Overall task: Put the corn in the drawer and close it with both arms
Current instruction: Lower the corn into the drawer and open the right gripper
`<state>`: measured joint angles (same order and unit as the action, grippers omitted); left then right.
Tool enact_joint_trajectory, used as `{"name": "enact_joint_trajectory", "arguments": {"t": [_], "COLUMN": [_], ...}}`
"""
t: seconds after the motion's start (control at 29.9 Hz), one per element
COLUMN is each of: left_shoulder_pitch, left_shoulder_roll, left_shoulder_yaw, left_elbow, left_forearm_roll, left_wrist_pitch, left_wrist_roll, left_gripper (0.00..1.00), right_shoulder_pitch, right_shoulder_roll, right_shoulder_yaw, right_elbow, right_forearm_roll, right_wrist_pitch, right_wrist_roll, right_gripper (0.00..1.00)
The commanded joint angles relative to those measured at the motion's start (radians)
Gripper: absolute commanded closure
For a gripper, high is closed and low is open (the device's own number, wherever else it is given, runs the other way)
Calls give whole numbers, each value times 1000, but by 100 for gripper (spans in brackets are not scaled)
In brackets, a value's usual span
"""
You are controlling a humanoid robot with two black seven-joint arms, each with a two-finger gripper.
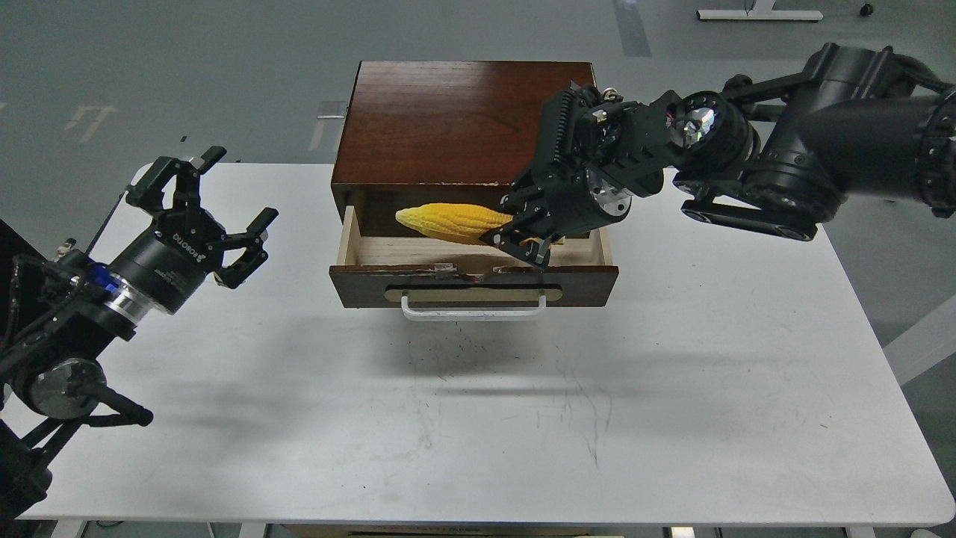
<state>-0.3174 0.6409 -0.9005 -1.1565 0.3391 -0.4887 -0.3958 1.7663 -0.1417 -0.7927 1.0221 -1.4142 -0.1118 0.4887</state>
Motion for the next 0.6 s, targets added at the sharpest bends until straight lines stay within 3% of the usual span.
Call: {"name": "enact_joint_trajectory", "arguments": {"t": [0.0, 0.17, 0.43, 0.57], "left_shoulder_pitch": [1, 1, 0, 0], "left_shoulder_roll": [0, 0, 2, 0], "left_shoulder_yaw": [0, 0, -3, -5], "left_elbow": [0, 0, 0, 0], "left_forearm_roll": [0, 0, 0, 0], "left_wrist_pitch": [0, 0, 0, 0], "left_wrist_roll": [0, 0, 2, 0], "left_gripper": [0, 0, 0, 0], "right_shoulder_pitch": [2, 4, 25, 61], "right_shoulder_roll": [1, -4, -32, -108], "right_shoulder_yaw": [3, 12, 55, 125], "right_elbow": [1, 4, 16, 39], "right_forearm_roll": [8, 20, 37, 168], "right_wrist_pitch": [0, -5, -5, 1], "right_wrist_roll": [0, 0, 0, 0], "right_gripper": [33, 22, 17, 6]}}
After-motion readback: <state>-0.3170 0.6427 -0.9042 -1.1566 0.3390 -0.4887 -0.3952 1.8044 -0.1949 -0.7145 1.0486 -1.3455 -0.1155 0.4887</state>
